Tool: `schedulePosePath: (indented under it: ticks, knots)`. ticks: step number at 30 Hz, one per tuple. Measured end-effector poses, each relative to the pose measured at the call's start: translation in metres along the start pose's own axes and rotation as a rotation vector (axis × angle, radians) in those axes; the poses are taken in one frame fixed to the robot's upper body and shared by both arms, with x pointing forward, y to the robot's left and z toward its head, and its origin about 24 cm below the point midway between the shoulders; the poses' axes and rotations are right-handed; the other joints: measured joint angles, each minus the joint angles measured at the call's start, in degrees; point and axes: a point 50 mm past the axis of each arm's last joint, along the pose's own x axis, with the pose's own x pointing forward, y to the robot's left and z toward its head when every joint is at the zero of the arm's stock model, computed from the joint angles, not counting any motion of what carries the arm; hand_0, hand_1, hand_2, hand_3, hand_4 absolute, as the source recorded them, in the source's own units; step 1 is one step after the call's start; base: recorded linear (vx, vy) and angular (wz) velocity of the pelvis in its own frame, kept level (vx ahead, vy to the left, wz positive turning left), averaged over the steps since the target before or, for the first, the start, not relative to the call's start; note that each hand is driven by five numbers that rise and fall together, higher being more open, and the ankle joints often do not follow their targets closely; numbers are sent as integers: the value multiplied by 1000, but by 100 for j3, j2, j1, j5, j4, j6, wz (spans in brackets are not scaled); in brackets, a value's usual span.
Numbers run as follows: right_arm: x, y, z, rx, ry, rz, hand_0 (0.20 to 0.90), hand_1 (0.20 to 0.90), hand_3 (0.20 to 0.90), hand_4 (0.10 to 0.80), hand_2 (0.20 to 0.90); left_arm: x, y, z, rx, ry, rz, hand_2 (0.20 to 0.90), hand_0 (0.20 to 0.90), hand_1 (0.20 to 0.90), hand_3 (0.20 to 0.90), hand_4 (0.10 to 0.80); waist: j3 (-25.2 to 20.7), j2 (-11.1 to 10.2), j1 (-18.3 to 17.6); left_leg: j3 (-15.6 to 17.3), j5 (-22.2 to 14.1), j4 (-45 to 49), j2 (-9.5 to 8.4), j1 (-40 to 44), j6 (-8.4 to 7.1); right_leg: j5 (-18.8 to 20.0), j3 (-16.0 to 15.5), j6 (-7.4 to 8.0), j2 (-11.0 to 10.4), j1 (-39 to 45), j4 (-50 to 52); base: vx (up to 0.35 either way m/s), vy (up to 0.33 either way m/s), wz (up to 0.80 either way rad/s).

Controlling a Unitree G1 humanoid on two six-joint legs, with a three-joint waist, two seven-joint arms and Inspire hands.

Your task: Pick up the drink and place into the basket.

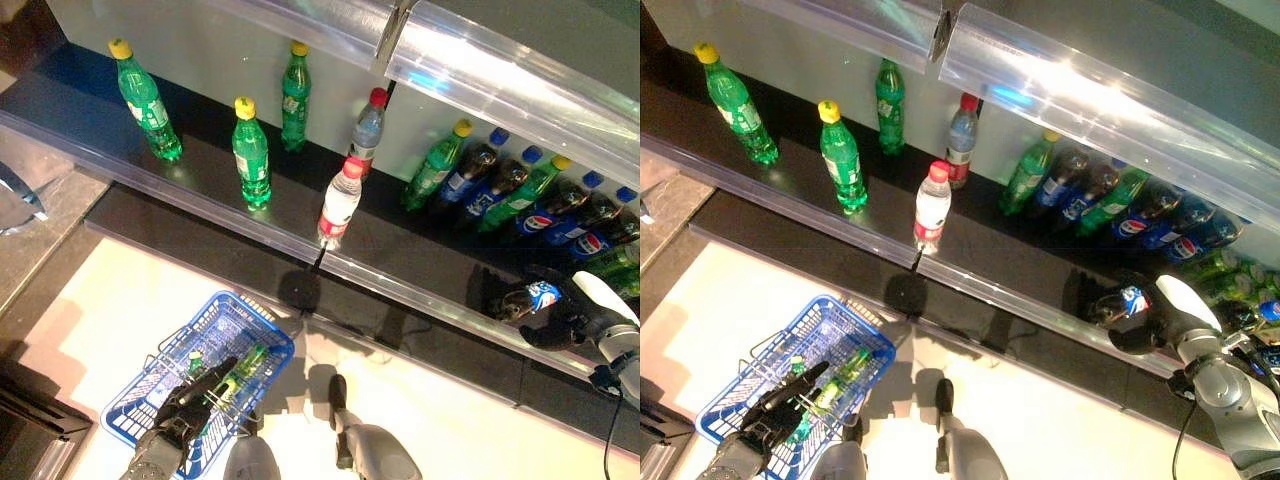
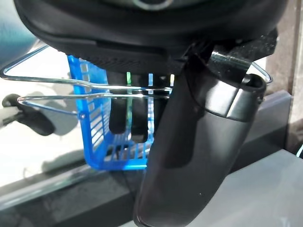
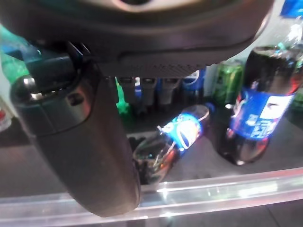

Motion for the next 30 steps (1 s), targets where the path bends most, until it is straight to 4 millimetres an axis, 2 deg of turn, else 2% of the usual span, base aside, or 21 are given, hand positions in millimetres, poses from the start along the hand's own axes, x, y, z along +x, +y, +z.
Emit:
schedulePosePath:
  ticks: [3,7,9,10,15,24,30]
  knots:
    - [8,-4,7,-4,-23,-39,900,900,900,800,900,2,-3,12,4,-20,-14,300,300,300,200,100,168,-14,-1,-5,-31,191,-2,-236,-2,61,-10,-5,-6,-129,0,-138,-62,1]
    - [16,-17,15,0,-45,-110,900,900,900,800,900,7,-18,27,12,-51,-59,300,300,300,200,100,457,41,1,-21,-71,486,-17,-635,18,61,-3,35,-65,-402,-2,-99,-30,2]
    - [20,-21,17,-16,-47,-119,900,900,900,800,900,9,-26,30,29,-56,-82,300,300,300,200,100,536,125,4,-45,-89,563,-24,-768,20,120,-5,31,-58,-487,0,-155,-48,3]
    - [23,-28,20,-57,-56,-121,900,900,900,800,900,9,-34,34,29,-64,-113,300,300,300,200,100,647,200,-1,-66,-106,641,-29,-878,24,190,-9,-13,-42,-551,2,-132,-45,2]
    - [34,-48,26,-120,-43,-171,900,900,900,800,900,13,-54,43,27,-79,-171,300,300,300,200,100,836,378,0,-141,-148,818,-38,-1221,26,284,-23,-24,-43,-797,4,-98,-21,2]
    - [34,-63,17,-298,35,-142,900,900,900,800,900,13,-60,48,-3,-84,-201,300,300,300,200,100,879,448,-11,-134,-164,865,-71,-1394,40,310,-47,-15,-74,-970,22,-25,3,0]
    - [33,-66,10,-316,80,-132,900,900,900,800,900,13,-65,49,0,-88,-231,300,300,300,200,100,880,450,-35,-117,-158,849,-87,-1396,50,307,-30,-11,-91,-995,39,-9,15,0]
